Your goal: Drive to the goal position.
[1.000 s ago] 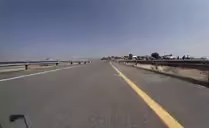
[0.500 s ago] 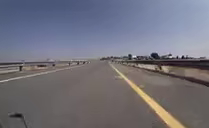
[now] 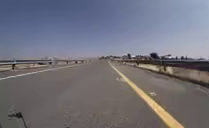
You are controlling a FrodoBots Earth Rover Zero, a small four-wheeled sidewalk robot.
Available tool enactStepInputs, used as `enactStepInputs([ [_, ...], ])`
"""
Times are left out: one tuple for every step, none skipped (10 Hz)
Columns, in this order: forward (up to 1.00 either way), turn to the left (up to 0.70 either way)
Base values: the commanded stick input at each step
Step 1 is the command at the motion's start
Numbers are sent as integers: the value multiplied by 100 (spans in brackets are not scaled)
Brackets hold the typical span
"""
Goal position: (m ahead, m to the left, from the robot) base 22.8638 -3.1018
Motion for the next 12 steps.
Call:
enactStepInputs([
  [100,0],
  [100,0],
  [100,0],
  [100,0],
  [100,0],
  [100,0],
  [100,0],
  [100,0],
  [100,0],
  [100,0],
  [100,0],
  [100,0],
])
